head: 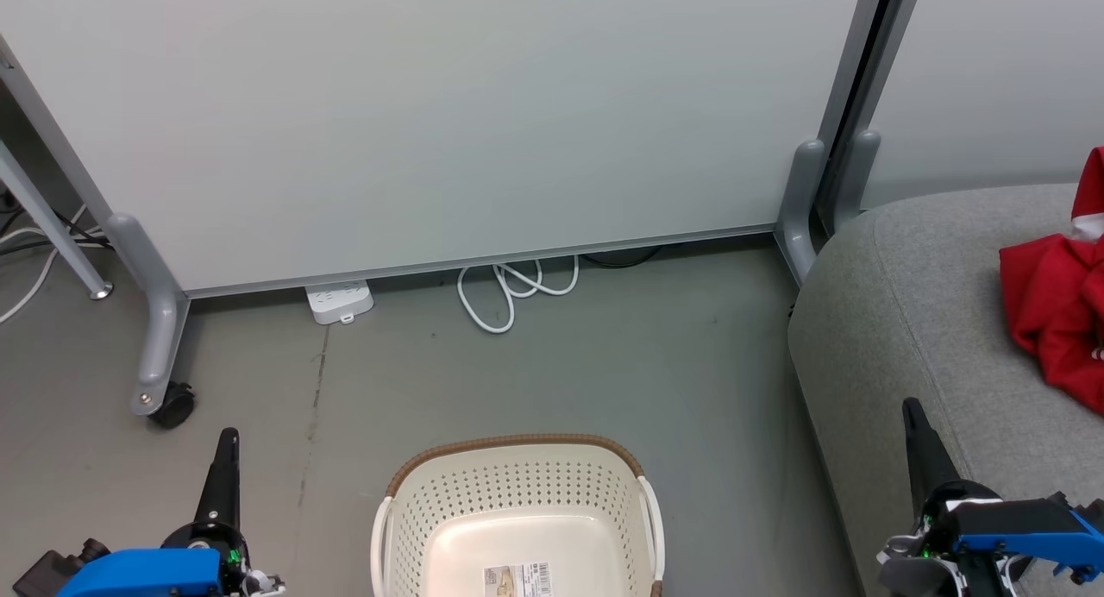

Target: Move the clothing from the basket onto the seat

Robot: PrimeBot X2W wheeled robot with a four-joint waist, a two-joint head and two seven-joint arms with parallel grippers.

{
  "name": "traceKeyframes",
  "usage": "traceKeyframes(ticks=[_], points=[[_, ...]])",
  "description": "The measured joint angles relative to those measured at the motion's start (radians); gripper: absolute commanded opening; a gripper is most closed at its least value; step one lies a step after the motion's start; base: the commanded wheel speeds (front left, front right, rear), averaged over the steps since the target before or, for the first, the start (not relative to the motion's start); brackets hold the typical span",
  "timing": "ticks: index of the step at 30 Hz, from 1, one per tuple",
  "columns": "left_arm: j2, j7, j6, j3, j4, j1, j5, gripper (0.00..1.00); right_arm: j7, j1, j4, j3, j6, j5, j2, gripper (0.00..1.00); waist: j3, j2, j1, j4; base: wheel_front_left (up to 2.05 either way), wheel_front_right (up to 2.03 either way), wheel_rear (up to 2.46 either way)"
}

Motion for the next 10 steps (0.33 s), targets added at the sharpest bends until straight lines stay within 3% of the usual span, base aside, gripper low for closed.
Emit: traceKeyframes(ticks=[10], points=[[0.000,0.020,-0.001,0.009,-0.003,-0.002,-0.069,0.00,0.021,-0.007,-0.003,-0.005,0.000,0.077,0.000,0.00,0.000,0.0000,0.0000,-0.005,0.00,0.00,0.00]])
